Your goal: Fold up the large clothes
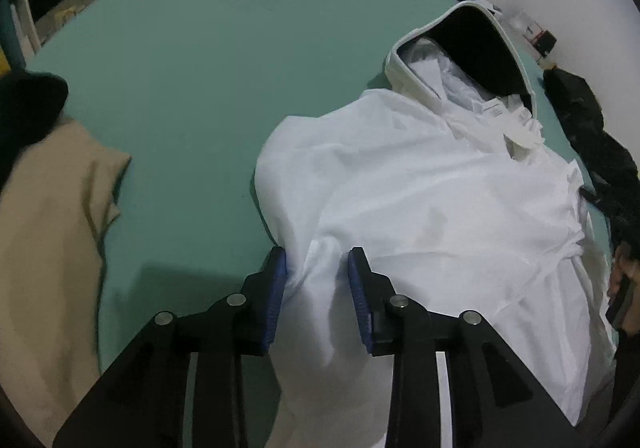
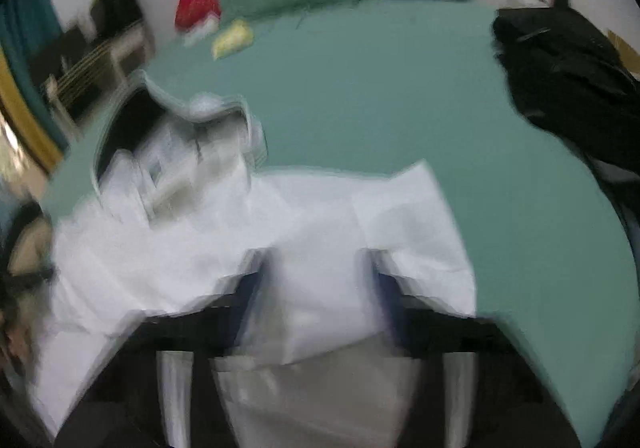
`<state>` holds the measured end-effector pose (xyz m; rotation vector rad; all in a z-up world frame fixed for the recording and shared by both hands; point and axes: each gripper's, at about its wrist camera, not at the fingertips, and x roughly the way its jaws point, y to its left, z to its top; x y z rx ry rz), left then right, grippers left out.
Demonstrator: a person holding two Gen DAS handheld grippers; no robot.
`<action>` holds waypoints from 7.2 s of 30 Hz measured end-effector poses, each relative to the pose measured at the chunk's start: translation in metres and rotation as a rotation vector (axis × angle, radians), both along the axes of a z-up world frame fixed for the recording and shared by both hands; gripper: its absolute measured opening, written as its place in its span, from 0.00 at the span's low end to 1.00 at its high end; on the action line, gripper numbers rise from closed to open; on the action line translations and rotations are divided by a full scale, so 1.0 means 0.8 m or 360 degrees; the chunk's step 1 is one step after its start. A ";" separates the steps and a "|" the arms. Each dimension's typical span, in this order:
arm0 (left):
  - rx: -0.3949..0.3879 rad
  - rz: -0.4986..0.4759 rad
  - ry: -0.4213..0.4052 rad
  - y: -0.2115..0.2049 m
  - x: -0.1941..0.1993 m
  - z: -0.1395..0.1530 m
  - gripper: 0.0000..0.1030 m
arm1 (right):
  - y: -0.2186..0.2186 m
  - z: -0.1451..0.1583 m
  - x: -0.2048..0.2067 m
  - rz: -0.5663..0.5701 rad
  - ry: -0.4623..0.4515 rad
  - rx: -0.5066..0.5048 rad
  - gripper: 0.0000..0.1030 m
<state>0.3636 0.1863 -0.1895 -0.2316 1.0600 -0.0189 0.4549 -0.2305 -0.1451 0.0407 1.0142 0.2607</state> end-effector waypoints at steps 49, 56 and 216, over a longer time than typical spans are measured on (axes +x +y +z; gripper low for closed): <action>-0.0032 -0.0424 -0.0066 -0.078 0.200 0.003 0.58 | 0.039 0.067 0.174 0.0925 -0.0046 0.0310 0.89; -0.0026 -0.0555 0.0023 -0.089 0.204 0.002 0.67 | 0.043 -0.023 0.264 0.0859 0.0538 0.0780 0.89; -0.0053 -0.0095 -0.0233 -0.110 -0.106 0.047 0.46 | 0.057 0.032 -0.125 0.0622 -0.0172 -0.0179 0.75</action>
